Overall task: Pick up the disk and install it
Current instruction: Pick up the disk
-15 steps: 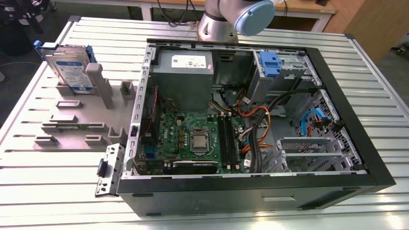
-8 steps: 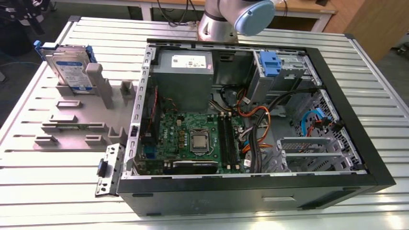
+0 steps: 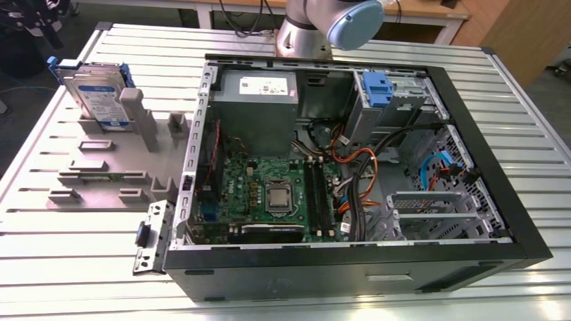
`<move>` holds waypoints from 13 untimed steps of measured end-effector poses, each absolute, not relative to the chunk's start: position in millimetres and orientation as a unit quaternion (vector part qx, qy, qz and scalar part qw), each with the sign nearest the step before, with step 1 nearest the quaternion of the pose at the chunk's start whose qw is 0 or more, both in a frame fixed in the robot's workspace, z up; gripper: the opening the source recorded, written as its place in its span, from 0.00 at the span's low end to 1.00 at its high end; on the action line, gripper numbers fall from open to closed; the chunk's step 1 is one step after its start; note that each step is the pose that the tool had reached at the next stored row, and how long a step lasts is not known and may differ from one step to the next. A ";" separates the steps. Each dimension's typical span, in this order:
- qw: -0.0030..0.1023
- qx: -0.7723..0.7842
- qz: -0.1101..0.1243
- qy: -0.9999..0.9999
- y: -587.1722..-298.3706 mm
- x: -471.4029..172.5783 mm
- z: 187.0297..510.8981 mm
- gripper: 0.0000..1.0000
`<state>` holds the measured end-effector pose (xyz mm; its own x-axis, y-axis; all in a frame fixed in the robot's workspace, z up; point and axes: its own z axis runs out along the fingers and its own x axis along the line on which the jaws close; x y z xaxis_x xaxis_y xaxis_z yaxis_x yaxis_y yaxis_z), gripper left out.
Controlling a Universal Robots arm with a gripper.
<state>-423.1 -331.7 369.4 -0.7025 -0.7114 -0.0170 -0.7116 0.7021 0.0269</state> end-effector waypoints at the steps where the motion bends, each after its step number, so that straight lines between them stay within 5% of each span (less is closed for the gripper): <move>1: 0.003 -0.391 0.016 0.920 -331.7 -423.1 369.3 0.11; 13: 0.007 -0.461 0.014 0.888 -331.7 -423.1 368.1 0.11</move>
